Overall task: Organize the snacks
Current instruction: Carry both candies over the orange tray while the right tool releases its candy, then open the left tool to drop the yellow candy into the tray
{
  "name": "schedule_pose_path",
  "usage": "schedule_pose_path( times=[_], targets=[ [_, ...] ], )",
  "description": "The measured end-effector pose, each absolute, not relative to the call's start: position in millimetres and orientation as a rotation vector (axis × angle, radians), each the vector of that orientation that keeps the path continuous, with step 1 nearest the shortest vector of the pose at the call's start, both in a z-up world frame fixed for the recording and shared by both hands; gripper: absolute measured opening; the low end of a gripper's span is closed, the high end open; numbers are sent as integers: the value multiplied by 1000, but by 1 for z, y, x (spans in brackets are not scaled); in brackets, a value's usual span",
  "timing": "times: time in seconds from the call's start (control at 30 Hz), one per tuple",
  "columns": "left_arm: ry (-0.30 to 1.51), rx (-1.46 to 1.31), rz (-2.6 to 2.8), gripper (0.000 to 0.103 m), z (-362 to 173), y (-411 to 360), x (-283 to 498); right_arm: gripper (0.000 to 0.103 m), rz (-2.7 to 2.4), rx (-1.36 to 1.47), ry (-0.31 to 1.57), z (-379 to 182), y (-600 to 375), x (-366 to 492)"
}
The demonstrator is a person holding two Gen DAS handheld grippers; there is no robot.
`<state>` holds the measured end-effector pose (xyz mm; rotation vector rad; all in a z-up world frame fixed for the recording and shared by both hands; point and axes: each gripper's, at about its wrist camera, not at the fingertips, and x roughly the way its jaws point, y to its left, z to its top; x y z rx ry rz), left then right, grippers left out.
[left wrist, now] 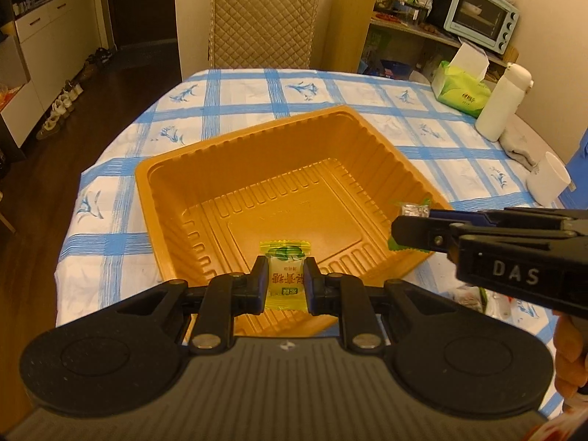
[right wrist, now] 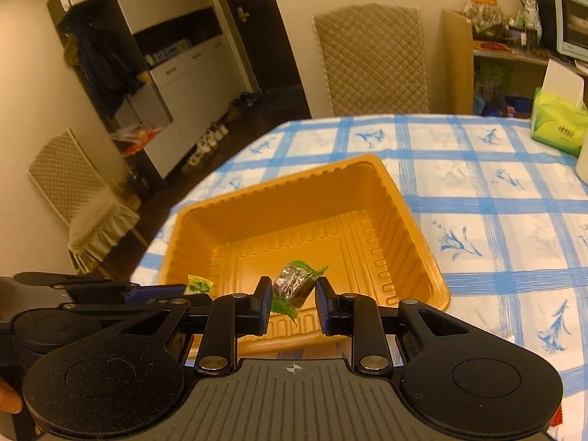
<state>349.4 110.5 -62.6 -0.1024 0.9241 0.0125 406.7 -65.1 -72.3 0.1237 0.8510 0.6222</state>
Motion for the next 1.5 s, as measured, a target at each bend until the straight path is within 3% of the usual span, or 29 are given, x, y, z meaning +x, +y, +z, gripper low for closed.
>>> schedule_pose_path(
  times=[1.03, 1.07, 1.13, 1.23, 1.3, 1.5],
  targets=[
    [964, -98, -29, 19, -83, 123, 385, 28, 564, 171, 923, -102, -64, 440],
    [956, -101, -26, 21, -82, 124, 385, 28, 562, 169, 922, -101, -65, 439],
    [942, -107, -26, 42, -79, 124, 386, 29, 559, 169, 918, -99, -66, 437],
    [930, -108, -34, 44, -76, 126, 385, 36, 555, 173, 909, -97, -68, 432],
    [930, -109, -35, 45, -75, 128, 383, 52, 548, 176, 895, -95, -70, 428],
    [918, -110, -41, 49, -69, 134, 375, 61, 539, 176, 866, -87, -70, 417]
  ],
)
